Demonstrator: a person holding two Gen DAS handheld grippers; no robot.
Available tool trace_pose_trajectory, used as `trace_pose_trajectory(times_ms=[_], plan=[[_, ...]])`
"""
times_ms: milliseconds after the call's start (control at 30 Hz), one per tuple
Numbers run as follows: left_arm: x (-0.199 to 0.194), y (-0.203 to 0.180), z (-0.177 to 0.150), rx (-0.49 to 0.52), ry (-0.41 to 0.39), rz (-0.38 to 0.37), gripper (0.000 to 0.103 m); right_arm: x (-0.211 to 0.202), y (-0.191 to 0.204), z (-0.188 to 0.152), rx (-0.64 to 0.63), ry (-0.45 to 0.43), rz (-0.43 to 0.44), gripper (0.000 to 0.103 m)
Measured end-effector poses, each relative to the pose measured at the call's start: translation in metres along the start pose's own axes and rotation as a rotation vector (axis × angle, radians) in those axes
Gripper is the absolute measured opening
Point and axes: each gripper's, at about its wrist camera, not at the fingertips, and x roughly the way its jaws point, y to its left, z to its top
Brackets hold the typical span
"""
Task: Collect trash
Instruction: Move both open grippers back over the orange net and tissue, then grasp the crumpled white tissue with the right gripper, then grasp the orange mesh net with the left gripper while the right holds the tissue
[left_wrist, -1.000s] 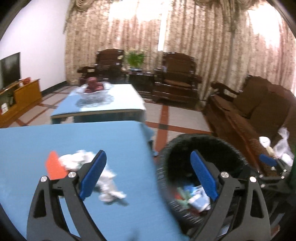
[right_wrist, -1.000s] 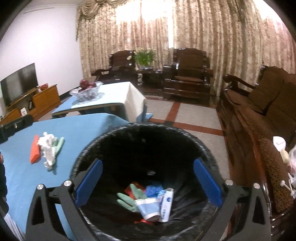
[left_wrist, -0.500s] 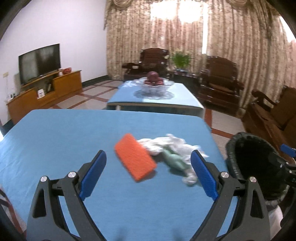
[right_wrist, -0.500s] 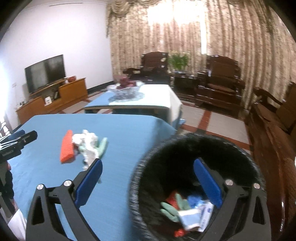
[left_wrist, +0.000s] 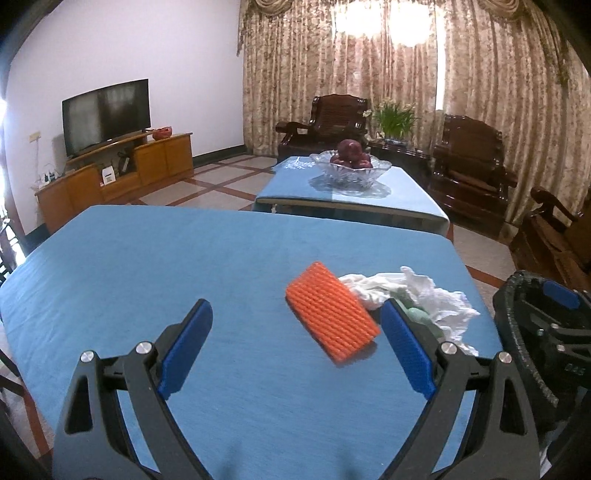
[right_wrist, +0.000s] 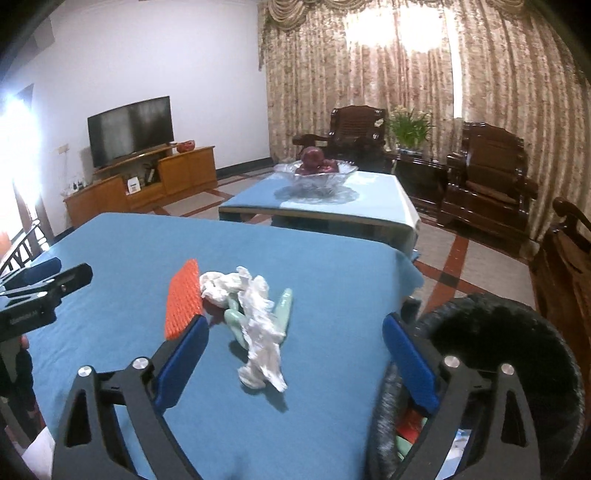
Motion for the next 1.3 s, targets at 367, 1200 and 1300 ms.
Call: trace_pose_trajectory(times_ms=[367, 1200, 1300], plan=[[0.034, 0.011, -0.005, -0.012, 0.032, 0.017, 0.09, 0.062, 0.011, 0.002, 0.005, 0.077, 0.031, 0.076], [0.071, -0.012, -0.013, 0.007, 0.093, -0.037, 0.09, 0.068, 0.006, 0.006, 0.037, 0.054, 0.156, 0.011], [0.076, -0.023, -0.015, 0.02, 0.101, -0.056, 0.09, 0.063, -0.002, 0.008, 0.058, 0.042, 0.139, 0.011]])
